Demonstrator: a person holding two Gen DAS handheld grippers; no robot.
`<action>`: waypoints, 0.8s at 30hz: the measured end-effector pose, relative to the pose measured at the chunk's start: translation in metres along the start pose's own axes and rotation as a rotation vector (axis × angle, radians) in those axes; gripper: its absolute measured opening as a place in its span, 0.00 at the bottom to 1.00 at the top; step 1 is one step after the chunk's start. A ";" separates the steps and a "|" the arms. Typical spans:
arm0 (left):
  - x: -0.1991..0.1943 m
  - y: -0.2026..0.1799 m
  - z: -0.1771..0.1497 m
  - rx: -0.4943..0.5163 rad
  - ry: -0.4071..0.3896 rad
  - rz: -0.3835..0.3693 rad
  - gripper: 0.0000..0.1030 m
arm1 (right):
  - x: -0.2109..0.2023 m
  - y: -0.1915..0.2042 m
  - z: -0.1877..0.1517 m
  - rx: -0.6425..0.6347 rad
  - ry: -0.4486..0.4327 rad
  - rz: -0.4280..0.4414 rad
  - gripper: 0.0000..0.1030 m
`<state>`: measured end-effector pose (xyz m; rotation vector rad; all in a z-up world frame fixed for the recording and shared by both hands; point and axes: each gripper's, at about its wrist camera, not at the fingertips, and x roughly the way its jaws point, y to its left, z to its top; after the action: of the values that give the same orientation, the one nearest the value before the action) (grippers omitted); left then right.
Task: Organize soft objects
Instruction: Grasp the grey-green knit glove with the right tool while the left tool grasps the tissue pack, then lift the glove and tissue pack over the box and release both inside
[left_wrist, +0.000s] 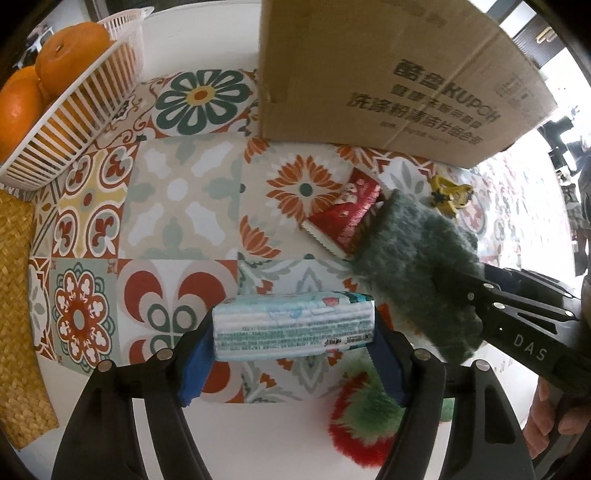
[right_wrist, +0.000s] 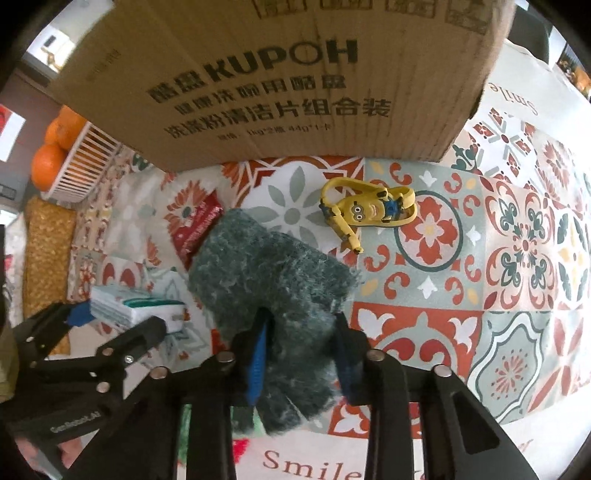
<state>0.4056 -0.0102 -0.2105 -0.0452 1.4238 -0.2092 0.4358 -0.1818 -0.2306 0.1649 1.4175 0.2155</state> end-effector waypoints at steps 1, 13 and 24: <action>-0.002 -0.003 -0.001 0.006 -0.005 -0.003 0.72 | -0.001 0.000 -0.002 0.003 -0.006 0.009 0.27; -0.045 -0.029 -0.016 0.066 -0.153 0.044 0.72 | -0.053 -0.004 -0.022 0.040 -0.152 0.040 0.23; -0.084 -0.032 -0.017 0.090 -0.269 0.028 0.72 | -0.108 0.000 -0.032 0.024 -0.282 0.005 0.23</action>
<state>0.3743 -0.0258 -0.1257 0.0201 1.1450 -0.2342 0.3896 -0.2087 -0.1321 0.2102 1.1393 0.1727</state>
